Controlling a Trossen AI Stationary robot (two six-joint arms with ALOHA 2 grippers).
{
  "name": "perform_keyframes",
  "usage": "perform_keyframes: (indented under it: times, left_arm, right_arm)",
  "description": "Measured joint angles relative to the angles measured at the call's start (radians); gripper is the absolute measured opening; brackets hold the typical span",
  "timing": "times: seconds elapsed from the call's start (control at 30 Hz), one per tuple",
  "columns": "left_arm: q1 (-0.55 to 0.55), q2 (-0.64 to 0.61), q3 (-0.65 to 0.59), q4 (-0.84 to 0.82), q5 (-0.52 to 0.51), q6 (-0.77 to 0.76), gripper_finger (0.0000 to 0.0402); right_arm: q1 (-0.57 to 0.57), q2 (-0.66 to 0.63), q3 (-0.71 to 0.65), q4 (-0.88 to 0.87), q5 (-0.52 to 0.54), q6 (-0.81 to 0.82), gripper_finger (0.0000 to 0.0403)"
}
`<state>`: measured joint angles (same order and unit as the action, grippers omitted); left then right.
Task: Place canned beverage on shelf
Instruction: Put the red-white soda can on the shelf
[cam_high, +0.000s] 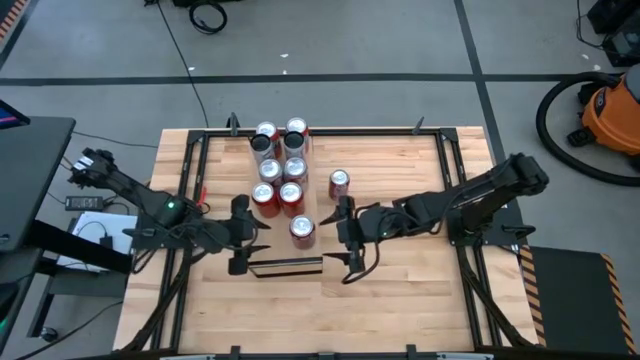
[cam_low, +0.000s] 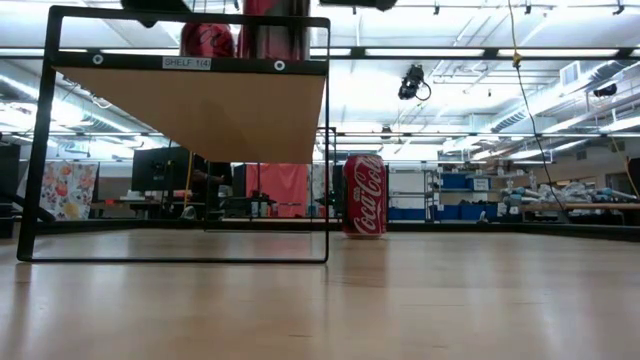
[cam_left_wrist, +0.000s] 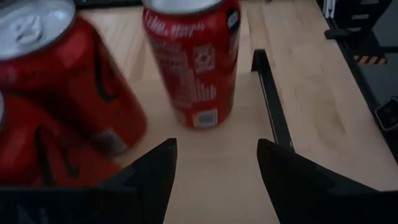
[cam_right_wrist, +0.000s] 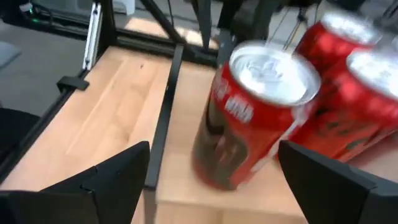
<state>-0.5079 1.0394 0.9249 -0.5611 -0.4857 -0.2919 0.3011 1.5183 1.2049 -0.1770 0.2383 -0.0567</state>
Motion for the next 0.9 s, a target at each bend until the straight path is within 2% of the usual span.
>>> perform_keyframes:
  times: [0.13,0.4,0.6,0.9]
  left_arm:
    - [0.0,0.046,0.0,0.058,-0.012,0.057,0.0233]
    - [0.017,0.104,0.0,0.137,-0.044,0.105,0.0233]
    - [0.026,0.106,0.0,0.132,-0.052,0.099,0.0233]
    - [-0.021,0.103,0.0,0.139,-0.039,0.097,0.0233]
  right_arm:
    - [-0.002,0.037,-0.023,0.027,-0.052,0.035,0.0366]
    - [-0.035,0.126,-0.024,0.119,-0.134,0.005,0.0366]
    - [-0.076,0.133,-0.024,0.137,-0.146,0.004,0.0366]
    - [-0.123,0.132,-0.022,0.204,-0.15,-0.026,0.0366]
